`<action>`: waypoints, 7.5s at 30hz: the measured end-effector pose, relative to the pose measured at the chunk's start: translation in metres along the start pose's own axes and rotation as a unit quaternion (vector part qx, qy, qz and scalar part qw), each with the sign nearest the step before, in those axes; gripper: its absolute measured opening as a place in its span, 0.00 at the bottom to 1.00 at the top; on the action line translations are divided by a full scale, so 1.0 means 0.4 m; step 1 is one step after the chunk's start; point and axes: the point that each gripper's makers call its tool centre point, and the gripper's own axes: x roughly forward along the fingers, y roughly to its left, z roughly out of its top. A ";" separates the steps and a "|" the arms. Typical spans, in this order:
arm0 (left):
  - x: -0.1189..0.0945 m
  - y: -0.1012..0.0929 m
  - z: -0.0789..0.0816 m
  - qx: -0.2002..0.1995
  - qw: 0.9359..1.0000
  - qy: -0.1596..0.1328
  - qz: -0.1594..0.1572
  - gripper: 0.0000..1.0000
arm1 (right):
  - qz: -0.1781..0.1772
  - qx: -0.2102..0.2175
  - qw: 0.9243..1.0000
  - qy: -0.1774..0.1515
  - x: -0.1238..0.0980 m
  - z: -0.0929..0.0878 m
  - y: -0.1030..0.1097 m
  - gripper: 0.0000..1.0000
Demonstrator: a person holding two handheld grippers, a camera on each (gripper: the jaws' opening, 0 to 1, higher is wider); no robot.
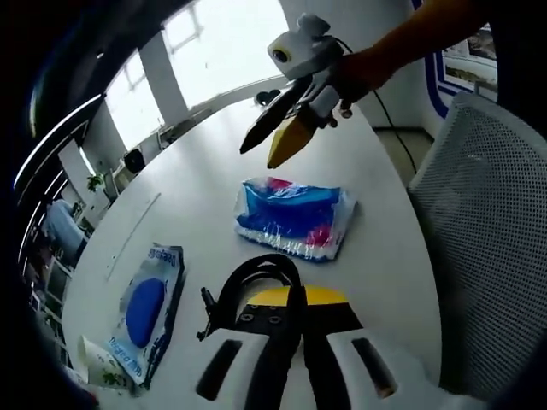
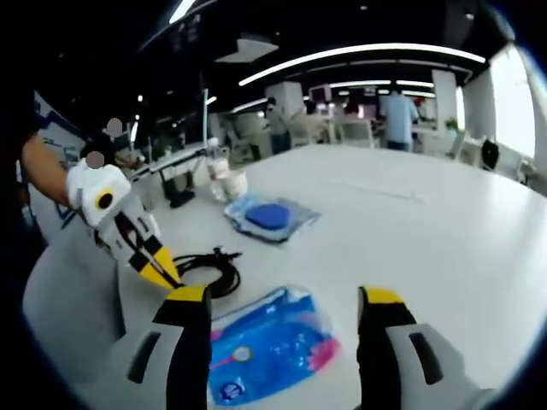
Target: Arrange the tabletop items into an orderly group along one side of the table until the central work area is clear of visible clutter.
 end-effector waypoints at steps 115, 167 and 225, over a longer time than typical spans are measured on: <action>-0.155 0.345 -0.226 -0.228 0.951 0.023 0.206 0.52 | 0.015 -0.070 0.997 0.026 0.187 0.117 0.000 0.54; -0.166 0.472 -0.309 -0.248 0.933 0.049 0.256 0.29 | -0.014 -0.011 0.998 0.056 0.306 0.089 -0.027 0.24; -0.135 0.514 -0.367 -0.323 0.911 0.073 0.247 0.02 | -0.038 0.046 0.993 0.104 0.384 0.037 -0.043 0.00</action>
